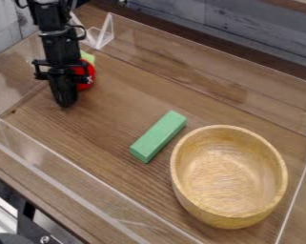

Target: Move the red object to the left side of the table

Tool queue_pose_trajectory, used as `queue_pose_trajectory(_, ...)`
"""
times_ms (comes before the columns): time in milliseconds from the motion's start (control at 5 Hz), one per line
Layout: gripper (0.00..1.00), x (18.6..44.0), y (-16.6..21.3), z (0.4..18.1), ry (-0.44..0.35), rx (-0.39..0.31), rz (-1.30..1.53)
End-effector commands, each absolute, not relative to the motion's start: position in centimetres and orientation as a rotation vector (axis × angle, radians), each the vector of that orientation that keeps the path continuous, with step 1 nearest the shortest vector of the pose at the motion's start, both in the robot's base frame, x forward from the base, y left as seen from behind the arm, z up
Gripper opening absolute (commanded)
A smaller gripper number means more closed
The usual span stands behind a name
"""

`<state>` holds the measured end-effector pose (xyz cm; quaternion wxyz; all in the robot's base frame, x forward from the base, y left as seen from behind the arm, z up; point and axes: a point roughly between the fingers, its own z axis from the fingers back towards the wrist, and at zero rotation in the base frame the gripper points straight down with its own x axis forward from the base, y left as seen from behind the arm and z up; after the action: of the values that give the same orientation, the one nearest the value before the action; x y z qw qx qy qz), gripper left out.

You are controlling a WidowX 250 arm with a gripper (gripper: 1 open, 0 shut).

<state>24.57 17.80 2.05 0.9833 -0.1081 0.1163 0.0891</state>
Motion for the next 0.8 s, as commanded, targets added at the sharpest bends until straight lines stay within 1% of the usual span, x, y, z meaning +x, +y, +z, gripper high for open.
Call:
queue_pose_trajectory(0,0.0,24.5,17.5,2.8,0.222,-0.196,0.158)
queue_pose_trajectory(200,0.0,24.0,16.9,3.1,0.21,-0.208,0.195)
queue_pose_trajectory(400,1.0,23.6,16.2,3.5,0.194,-0.221,0.23)
queue_pose_trajectory(600,1.0,25.0,17.0,4.2,0.172,-0.234,0.235)
